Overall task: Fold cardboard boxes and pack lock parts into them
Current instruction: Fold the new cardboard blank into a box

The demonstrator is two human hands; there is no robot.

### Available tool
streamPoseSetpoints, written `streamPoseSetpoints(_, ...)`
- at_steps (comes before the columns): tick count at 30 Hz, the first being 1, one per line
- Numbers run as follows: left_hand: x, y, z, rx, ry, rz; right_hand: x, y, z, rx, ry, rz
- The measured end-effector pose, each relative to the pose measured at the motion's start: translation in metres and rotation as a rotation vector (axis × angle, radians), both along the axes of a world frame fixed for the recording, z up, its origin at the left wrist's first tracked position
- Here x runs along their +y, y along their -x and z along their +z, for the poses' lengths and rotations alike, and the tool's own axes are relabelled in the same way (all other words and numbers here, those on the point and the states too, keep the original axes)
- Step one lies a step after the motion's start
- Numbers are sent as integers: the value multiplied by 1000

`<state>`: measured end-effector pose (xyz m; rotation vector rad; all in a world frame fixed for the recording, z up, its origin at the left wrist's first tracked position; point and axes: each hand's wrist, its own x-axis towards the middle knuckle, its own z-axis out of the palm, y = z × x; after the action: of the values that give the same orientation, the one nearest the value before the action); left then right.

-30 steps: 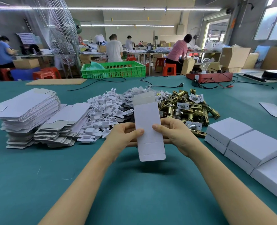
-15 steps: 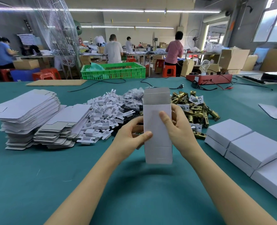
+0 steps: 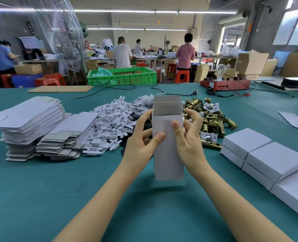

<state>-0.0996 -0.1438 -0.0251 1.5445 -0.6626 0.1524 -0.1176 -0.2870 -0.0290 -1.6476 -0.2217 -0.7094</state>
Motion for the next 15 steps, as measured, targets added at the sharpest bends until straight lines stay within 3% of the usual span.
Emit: streamPoseSetpoints(15, -1, -5, -6, -9, -7, -34, 3, 0, -2, -157, 21, -97)
